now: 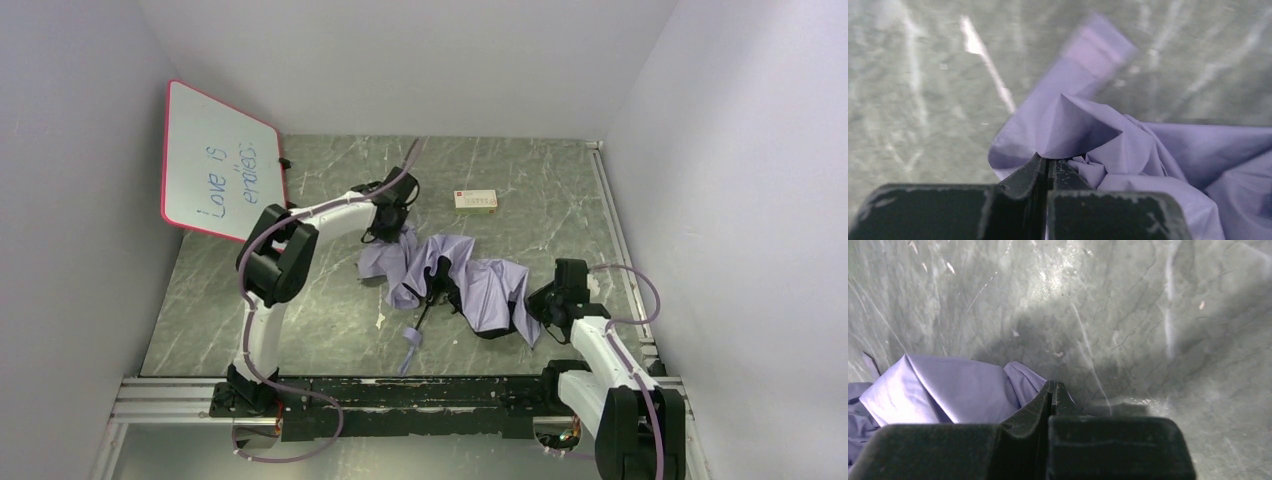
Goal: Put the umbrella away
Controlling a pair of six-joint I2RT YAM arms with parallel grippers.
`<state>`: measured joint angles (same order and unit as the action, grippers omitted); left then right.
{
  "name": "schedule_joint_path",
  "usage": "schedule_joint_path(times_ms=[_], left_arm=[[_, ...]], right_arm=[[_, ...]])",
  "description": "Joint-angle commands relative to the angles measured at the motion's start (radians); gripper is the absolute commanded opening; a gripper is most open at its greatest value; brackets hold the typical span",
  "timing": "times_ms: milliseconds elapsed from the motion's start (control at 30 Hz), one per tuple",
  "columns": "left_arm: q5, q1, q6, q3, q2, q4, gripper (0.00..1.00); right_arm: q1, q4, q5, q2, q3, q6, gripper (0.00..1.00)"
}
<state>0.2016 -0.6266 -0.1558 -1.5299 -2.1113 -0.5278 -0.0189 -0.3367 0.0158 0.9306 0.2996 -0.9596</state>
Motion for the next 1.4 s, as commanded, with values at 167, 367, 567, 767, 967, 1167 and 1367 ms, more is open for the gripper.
schedule_joint_path(times_ms=[167, 367, 567, 767, 967, 1167, 1367], left_arm=[[-0.192, -0.142, -0.117, -0.001, -0.017, 0.049, 0.05], [-0.257, -0.226, -0.176, -0.037, -0.028, 0.108, 0.05], [-0.349, -0.286, -0.232, -0.024, -0.026, 0.206, 0.05], [-0.447, -0.318, -0.266, -0.004, -0.024, 0.305, 0.05], [-0.383, -0.314, -0.213, -0.043, -0.008, 0.275, 0.05], [-0.209, -0.241, -0.139, -0.073, 0.093, 0.158, 0.18], [-0.081, -0.131, -0.089, -0.002, 0.263, 0.104, 0.37]], right_arm=[[0.197, 0.113, 0.016, 0.110, 0.021, -0.144, 0.00], [0.349, 0.261, -0.005, 0.256, 0.065, -0.253, 0.00], [0.422, 0.415, 0.038, 0.414, 0.113, -0.284, 0.00], [0.456, 0.583, 0.105, 0.469, 0.110, -0.284, 0.00], [0.455, 0.613, 0.126, 0.443, 0.115, -0.177, 0.00], [0.454, 0.328, -0.100, 0.283, 0.171, -0.062, 0.02], [0.453, 0.121, -0.224, 0.167, 0.193, 0.010, 0.07]])
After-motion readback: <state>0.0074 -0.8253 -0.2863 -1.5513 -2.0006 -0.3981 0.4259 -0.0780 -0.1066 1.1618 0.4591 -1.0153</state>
